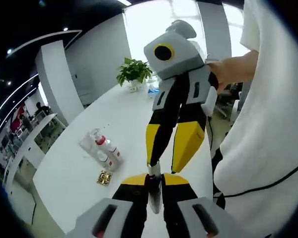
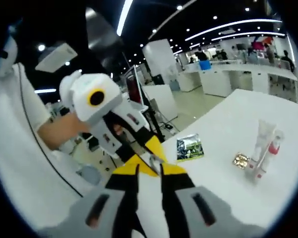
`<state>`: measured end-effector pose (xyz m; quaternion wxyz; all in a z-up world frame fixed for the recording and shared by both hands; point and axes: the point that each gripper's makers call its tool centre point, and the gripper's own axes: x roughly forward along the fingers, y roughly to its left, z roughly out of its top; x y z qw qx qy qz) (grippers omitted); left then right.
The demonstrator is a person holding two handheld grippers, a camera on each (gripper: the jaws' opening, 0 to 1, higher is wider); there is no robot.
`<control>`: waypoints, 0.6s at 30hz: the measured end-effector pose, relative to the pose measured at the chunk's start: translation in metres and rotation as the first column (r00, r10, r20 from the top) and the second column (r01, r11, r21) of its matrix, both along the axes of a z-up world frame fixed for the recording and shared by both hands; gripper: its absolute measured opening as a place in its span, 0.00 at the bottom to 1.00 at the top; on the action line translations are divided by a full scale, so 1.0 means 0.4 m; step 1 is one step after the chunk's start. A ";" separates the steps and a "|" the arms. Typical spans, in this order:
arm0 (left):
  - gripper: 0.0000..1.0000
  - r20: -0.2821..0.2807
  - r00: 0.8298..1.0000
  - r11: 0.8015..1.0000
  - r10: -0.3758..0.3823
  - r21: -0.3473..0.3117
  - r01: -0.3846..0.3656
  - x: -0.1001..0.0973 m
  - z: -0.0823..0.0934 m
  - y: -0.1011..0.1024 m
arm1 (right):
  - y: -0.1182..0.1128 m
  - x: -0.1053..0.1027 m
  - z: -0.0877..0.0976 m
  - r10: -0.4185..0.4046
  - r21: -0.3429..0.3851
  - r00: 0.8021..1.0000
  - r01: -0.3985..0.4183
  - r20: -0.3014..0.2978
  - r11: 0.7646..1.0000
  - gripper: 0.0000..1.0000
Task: Arrange the skincare products in the storage area until every visible bottle or jar stands upright without overlapping.
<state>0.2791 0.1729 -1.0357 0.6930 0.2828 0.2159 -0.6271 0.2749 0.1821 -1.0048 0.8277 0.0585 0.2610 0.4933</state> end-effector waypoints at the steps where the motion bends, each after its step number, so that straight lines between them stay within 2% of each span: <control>1: 0.09 0.000 1.000 1.000 -0.004 0.005 0.004 -0.001 -0.002 0.000 | 0.000 0.001 -0.001 0.002 -0.006 1.000 -0.002 0.002 1.000 0.08; 3: 0.09 -0.001 1.000 1.000 -0.018 0.010 0.018 -0.007 -0.004 -0.003 | 0.000 0.001 -0.006 0.011 -0.019 1.000 -0.011 0.002 1.000 0.02; 6: 0.09 0.008 0.999 0.999 -0.036 0.022 0.036 -0.015 -0.009 -0.006 | 0.001 -0.002 -0.010 0.020 -0.019 1.000 -0.020 -0.013 1.000 0.01; 9: 0.11 -0.010 0.999 0.999 -0.039 0.020 0.039 -0.021 -0.011 -0.005 | 0.002 -0.008 -0.015 0.034 -0.029 0.999 -0.034 -0.013 0.999 0.00; 12: 0.17 -0.033 0.999 1.000 -0.005 -0.003 0.005 -0.010 -0.011 0.004 | -0.009 -0.001 -0.014 0.011 -0.021 1.000 -0.011 -0.014 1.000 0.00; 14: 0.23 -0.078 0.996 0.998 0.040 -0.052 -0.044 -0.002 -0.003 0.006 | -0.016 0.001 -0.009 -0.006 -0.001 1.000 0.006 -0.024 1.000 0.00; 15: 0.25 -0.124 0.989 0.993 0.077 -0.083 -0.087 0.006 0.001 0.011 | -0.020 0.005 -0.003 -0.023 0.024 0.999 0.024 -0.029 0.999 0.00; 18: 0.35 -0.201 0.971 0.979 0.129 -0.128 -0.157 0.019 0.006 0.023 | -0.038 0.013 0.017 -0.065 0.096 0.997 0.069 -0.049 0.993 0.00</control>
